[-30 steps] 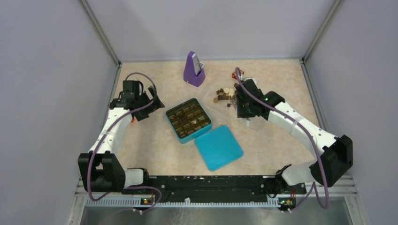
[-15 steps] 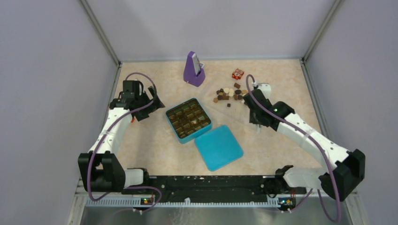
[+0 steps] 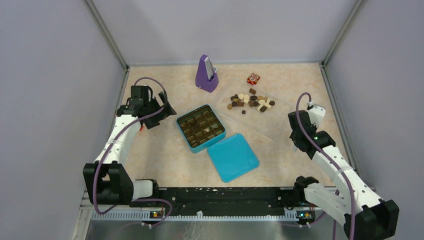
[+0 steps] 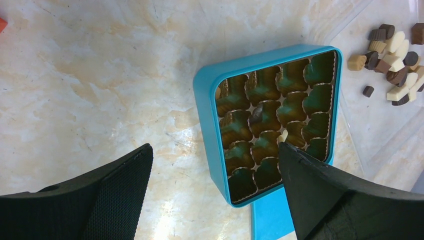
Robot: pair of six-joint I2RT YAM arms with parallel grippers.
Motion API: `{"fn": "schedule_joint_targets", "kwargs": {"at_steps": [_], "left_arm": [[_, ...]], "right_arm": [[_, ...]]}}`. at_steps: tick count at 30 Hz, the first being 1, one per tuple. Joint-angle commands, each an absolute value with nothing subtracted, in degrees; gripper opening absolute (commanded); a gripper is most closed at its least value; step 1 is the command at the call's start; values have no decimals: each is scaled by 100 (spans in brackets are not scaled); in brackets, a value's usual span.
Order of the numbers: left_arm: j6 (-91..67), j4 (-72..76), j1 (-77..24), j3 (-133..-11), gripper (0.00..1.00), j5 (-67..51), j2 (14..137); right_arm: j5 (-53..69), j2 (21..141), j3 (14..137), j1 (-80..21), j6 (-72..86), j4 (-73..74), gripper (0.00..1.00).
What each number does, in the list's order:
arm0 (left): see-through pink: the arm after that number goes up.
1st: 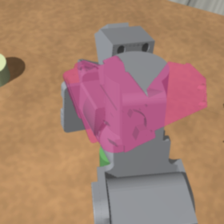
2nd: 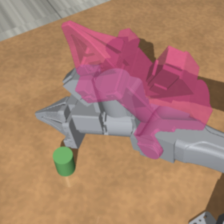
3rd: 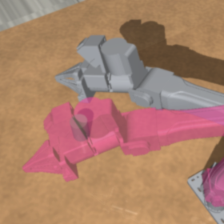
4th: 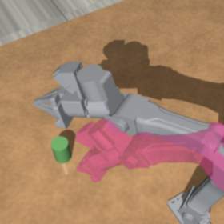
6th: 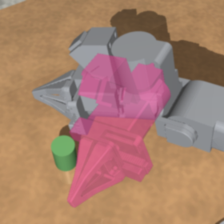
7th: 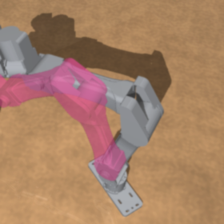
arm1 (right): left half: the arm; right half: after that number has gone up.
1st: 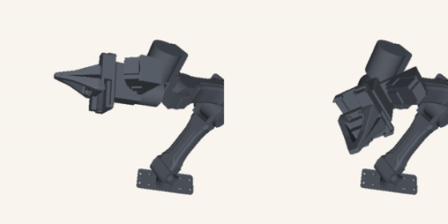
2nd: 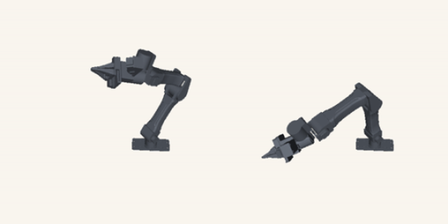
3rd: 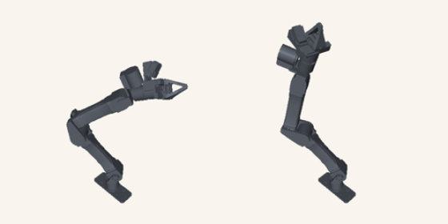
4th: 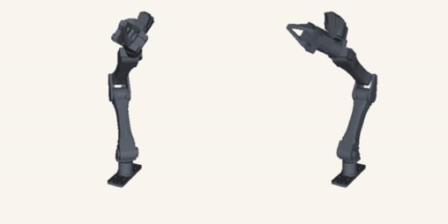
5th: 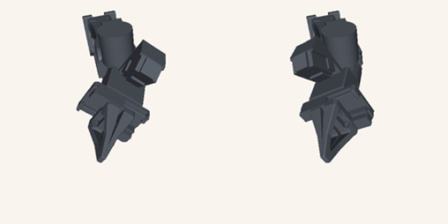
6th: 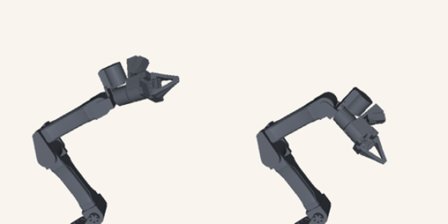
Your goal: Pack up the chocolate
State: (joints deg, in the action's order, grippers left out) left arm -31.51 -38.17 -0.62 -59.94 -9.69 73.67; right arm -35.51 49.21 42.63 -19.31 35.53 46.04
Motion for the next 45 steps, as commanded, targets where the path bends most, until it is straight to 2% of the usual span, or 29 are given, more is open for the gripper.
{"fn": "schedule_joint_targets", "kwargs": {"at_steps": [1,9,16,25,32,43,45], "left_arm": [[-3094,-3643,-42,-6031,99,-1068,7345],[-3076,-3674,-38,-6015,99,-1037,7298],[-3076,-3669,-39,-5968,99,-1046,7270],[-3067,-3700,-37,-5977,99,-1003,7240],[-3059,-3735,-42,-5994,99,-957,7223],[-3067,-3711,-43,-5994,99,-946,7259],[-3067,-3701,-38,-5994,99,-952,7283]], "right_arm": [[-3589,5191,3807,-1834,3942,3373,0],[-3063,5757,3010,-1450,4211,2264,0],[-2775,6320,3045,-1181,4370,2325,39],[-2546,6840,3060,-995,4307,2066,52],[-2421,7105,3229,-762,4045,1873,53],[-2269,7251,3283,-660,3941,1840,47],[-2205,7256,3224,-663,3972,1786,44]]}}
